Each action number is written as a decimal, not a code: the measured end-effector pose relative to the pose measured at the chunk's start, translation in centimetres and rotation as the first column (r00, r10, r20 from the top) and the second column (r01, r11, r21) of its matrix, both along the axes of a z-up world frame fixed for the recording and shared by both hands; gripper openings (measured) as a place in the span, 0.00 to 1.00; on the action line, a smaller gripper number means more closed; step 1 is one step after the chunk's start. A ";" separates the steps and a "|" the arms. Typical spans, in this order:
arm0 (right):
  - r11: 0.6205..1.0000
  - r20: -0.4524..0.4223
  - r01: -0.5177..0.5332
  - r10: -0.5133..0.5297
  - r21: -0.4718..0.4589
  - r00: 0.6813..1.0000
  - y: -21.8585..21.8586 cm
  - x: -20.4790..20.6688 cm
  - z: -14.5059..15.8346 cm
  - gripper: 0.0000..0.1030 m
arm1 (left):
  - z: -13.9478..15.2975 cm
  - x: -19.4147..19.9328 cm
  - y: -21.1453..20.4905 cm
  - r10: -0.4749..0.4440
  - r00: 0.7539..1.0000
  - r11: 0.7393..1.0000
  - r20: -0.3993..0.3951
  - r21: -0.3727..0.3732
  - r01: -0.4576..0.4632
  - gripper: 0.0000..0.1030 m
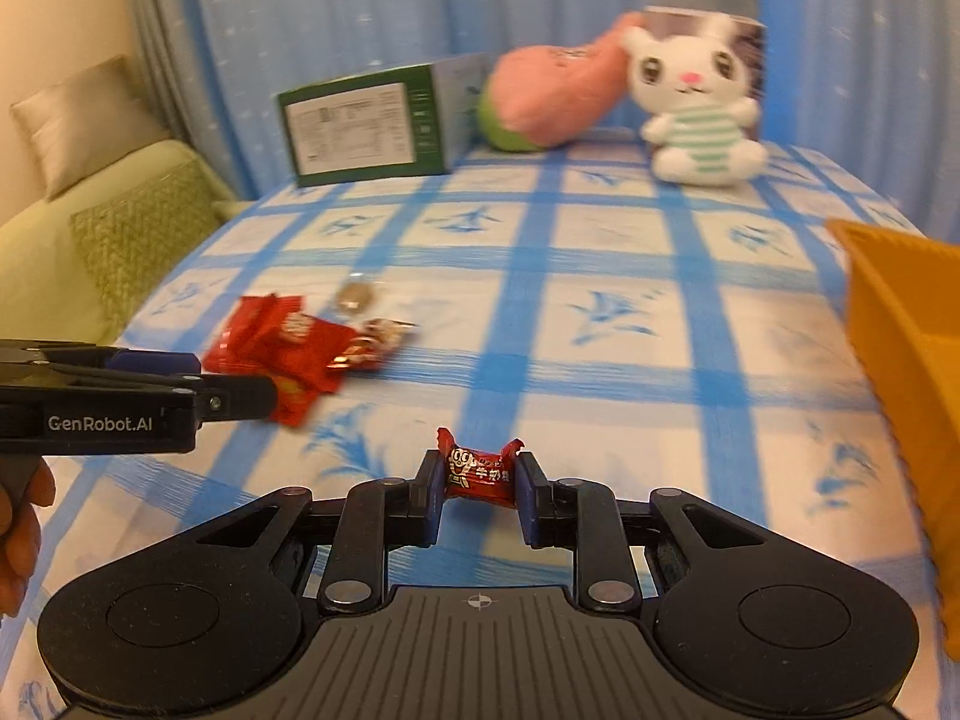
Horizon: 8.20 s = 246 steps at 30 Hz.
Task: Organize snacks
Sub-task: 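Grasp a small red-wrapped candy with the right tool while the left tool grasps another red candy, then carry both red candies over the orange tray, then open the left tool then the right tool to drop the candies into the tray, then withdraw both tools from the tray toward the remaining red candies, then grasp the large red candy packet with the left tool while the right tool grasps a red-and-white candy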
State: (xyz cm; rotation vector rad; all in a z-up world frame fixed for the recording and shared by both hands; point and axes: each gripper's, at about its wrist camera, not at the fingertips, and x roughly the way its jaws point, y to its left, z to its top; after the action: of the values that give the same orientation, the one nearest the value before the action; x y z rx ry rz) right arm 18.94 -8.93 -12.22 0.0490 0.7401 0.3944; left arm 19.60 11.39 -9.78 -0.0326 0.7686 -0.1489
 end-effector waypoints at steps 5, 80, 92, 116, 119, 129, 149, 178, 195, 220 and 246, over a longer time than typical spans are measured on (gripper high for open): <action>1.000 0.001 0.016 -0.016 -0.001 1.000 -1.1 -0.5 0.2 0.24 | -0.8 1.0 -1.1 0.009 1.000 1.000 -0.028 0.016 -0.009 0.52; 0.914 0.050 0.402 -0.405 0.062 0.913 -23.5 -13.5 9.5 0.24 | 10.1 -10.3 -25.4 -0.195 0.979 0.980 0.062 -0.029 0.197 0.15; 0.900 0.036 0.431 -0.434 0.069 0.900 -25.3 -12.7 9.5 0.24 | 9.6 -8.6 -28.1 -0.244 0.968 0.969 0.053 -0.031 0.246 0.15; 0.903 0.025 0.429 -0.430 0.033 0.903 -27.1 -7.5 8.5 0.24 | 8.9 -3.2 -31.0 -0.293 0.955 0.955 0.045 -0.024 0.294 0.15; 0.906 0.015 0.423 -0.423 0.026 0.906 -27.4 -6.4 8.2 0.24 | 8.6 -2.2 -31.4 -0.298 0.954 0.954 0.040 -0.023 0.299 0.15; 0.905 -0.010 0.424 -0.424 0.020 0.905 -28.2 -3.6 7.2 0.24 | 7.8 0.8 -32.9 -0.322 0.946 0.946 0.026 -0.014 0.322 0.15; 0.905 -0.020 0.425 -0.425 0.031 0.905 -28.2 -3.7 7.1 0.25 | 7.4 -0.8 -29.5 -0.242 0.970 0.969 0.027 -0.052 0.243 0.36; 0.928 -0.056 0.371 -0.369 0.031 0.928 -23.5 -6.5 8.6 0.68 | 9.4 -7.1 -21.1 -0.066 0.996 0.994 0.058 -0.080 0.071 0.79; 0.987 -0.019 0.160 -0.160 0.011 0.987 -12.4 -10.6 9.8 0.68 | 11.6 -12.6 -12.4 0.062 0.996 0.997 0.072 -0.047 -0.059 0.84; 0.999 0.023 -0.051 0.051 -0.021 0.998 -0.6 -8.4 9.1 0.68 | 11.5 -13.3 -1.0 0.238 0.969 0.971 0.068 -0.001 -0.238 0.84; 0.998 0.027 -0.067 0.066 0.020 0.997 1.9 0.9 3.7 0.67 | 3.8 -0.6 3.4 0.236 0.972 0.970 0.026 0.058 -0.237 0.78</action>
State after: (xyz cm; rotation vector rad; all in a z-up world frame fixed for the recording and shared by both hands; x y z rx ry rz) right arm 19.88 -7.04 -8.55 0.0389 0.7131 0.4654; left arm 19.03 14.76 -6.00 -0.0644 0.7444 0.1009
